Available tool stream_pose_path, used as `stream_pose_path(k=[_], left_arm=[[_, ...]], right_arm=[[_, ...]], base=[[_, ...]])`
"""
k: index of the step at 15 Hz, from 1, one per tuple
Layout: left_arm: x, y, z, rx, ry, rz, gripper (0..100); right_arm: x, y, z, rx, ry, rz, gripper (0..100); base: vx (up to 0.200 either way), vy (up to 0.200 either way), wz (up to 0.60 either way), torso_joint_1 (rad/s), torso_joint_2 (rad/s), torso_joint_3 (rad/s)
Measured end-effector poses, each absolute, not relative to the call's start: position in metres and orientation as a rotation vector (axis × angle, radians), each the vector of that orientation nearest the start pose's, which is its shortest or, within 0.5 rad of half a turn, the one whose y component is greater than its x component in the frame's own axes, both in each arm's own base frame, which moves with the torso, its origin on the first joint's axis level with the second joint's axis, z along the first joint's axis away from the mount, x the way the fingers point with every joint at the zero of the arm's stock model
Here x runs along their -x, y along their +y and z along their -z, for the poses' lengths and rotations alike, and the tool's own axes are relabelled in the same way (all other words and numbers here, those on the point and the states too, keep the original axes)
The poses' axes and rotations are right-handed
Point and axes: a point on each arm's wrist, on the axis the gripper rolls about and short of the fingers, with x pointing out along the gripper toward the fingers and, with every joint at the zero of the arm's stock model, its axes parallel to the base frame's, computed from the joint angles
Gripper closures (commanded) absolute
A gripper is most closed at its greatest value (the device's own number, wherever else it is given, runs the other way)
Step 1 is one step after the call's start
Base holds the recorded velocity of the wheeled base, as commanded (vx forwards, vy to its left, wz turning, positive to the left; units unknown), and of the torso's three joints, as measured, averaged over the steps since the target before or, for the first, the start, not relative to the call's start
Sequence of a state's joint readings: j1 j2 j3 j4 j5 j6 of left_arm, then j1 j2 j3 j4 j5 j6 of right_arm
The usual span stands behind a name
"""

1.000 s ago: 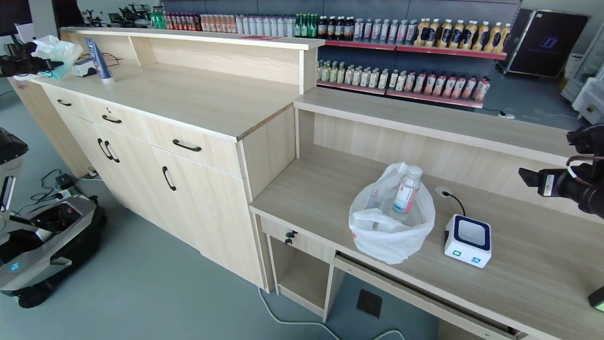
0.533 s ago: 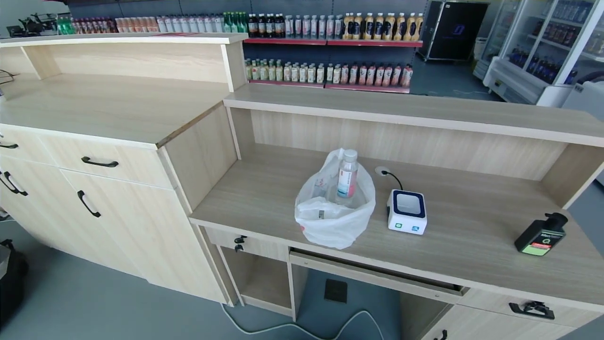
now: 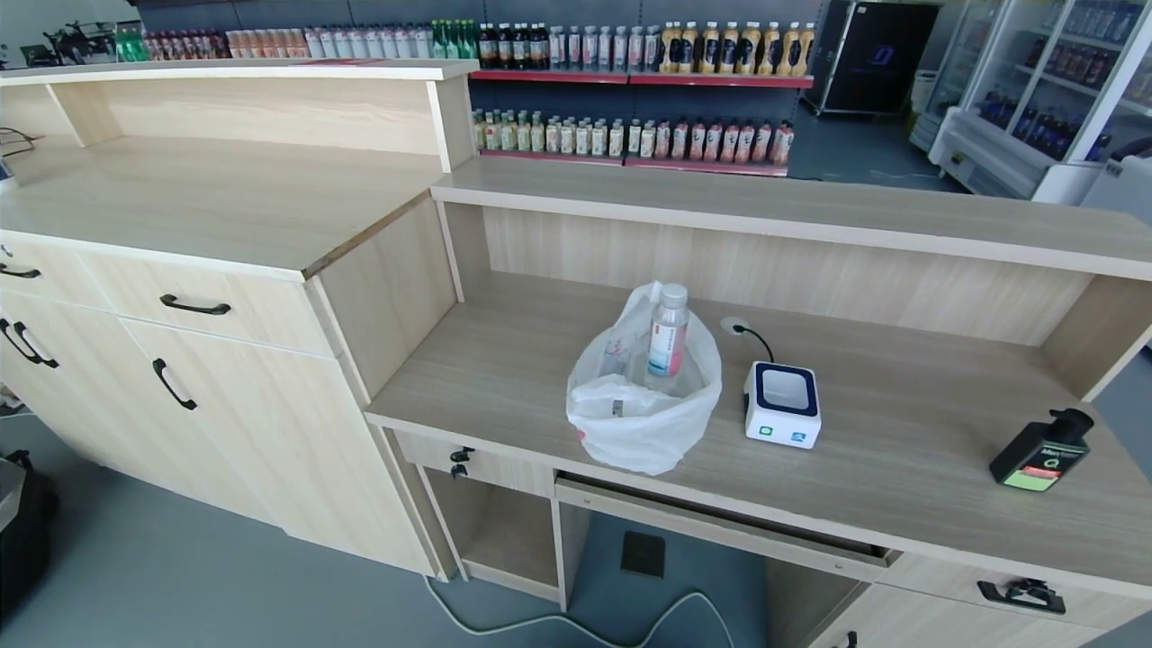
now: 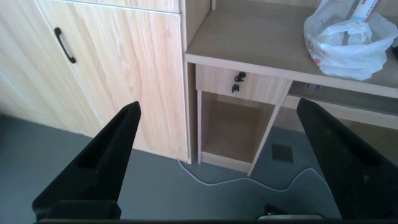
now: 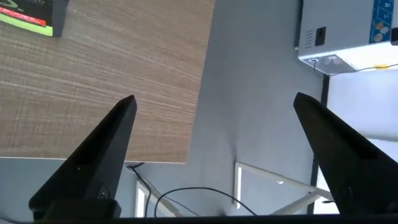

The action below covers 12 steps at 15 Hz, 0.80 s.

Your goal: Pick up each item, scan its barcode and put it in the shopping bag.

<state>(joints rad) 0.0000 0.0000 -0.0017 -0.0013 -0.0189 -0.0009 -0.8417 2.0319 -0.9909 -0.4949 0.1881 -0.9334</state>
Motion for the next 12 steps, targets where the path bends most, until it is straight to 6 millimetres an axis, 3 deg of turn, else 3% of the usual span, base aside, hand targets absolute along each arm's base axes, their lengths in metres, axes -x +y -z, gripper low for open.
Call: stream_pose_path(k=[6,12], left_arm=[[0.023,0.0,-0.076,0.001,-0.003,0.019,0],[0.023,0.0,-0.076,0.001,-0.003,0.019,0]], right_arm=[[-0.29,-0.26,-0.063,0.493,0.601,-0.021,0],[-0.332,-0.26,-0.055,0.554,0.54,-0.088,0]], base=[[0.0,0.0,0.0,0.0,0.0,0.0],[0.0,0.0,0.0,0.0,0.0,0.0]])
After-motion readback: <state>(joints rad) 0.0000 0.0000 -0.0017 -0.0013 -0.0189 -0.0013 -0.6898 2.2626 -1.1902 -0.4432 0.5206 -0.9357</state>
